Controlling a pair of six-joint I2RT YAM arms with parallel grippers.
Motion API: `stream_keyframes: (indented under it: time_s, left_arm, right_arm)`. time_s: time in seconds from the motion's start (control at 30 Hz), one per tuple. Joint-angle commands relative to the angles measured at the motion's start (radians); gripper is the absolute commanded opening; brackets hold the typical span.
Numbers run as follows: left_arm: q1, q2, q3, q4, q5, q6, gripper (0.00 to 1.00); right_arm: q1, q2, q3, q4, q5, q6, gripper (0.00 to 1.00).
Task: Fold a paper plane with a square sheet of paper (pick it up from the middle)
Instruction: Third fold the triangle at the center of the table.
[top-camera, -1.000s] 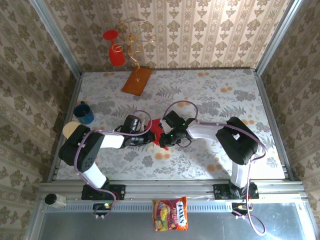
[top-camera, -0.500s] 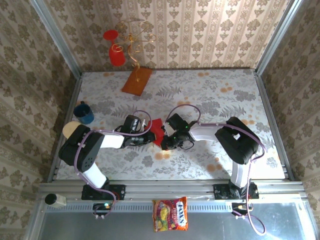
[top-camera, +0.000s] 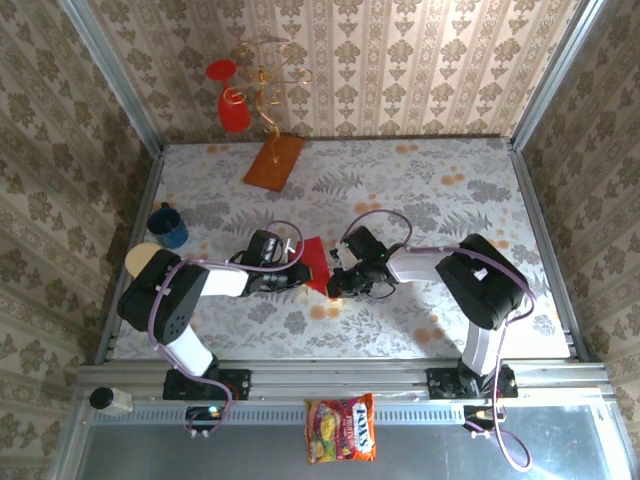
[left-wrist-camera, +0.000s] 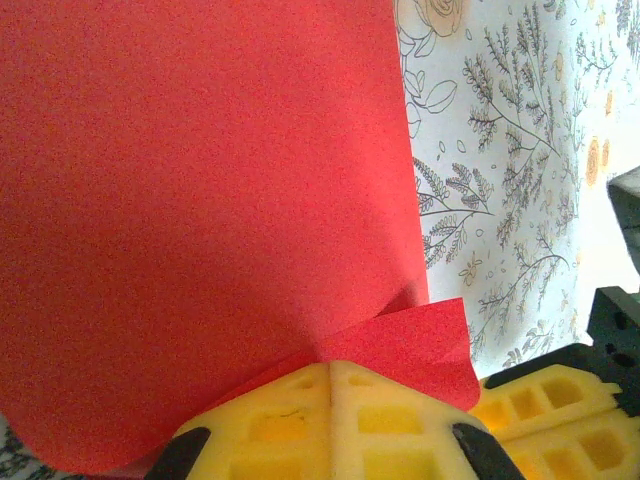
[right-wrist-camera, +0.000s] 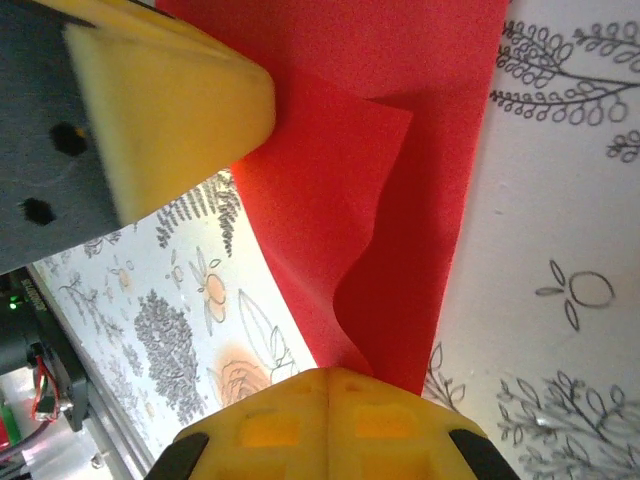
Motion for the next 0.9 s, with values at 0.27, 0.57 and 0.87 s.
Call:
stream_keyframes:
  time_s: [0.27,0.57,0.87]
  left_arm:
    - [0.008,0.045,-0.014,-0.057,-0.078,0.001,0.00]
    - [0.009,0.038,-0.012,-0.073,-0.084,0.004,0.00]
    - [0.014,0.027,-0.017,-0.072,-0.093,-0.002,0.00]
  right_arm:
    - [0.043,-0.027,0.078,-0.082,-0.001,-0.026,0.00]
    - [0.033,0.041,0.093,-0.087,0.042,-0.042,0.00]
    - [-0.007,0.090,0.071,-0.083,0.061,-0.046,0.00]
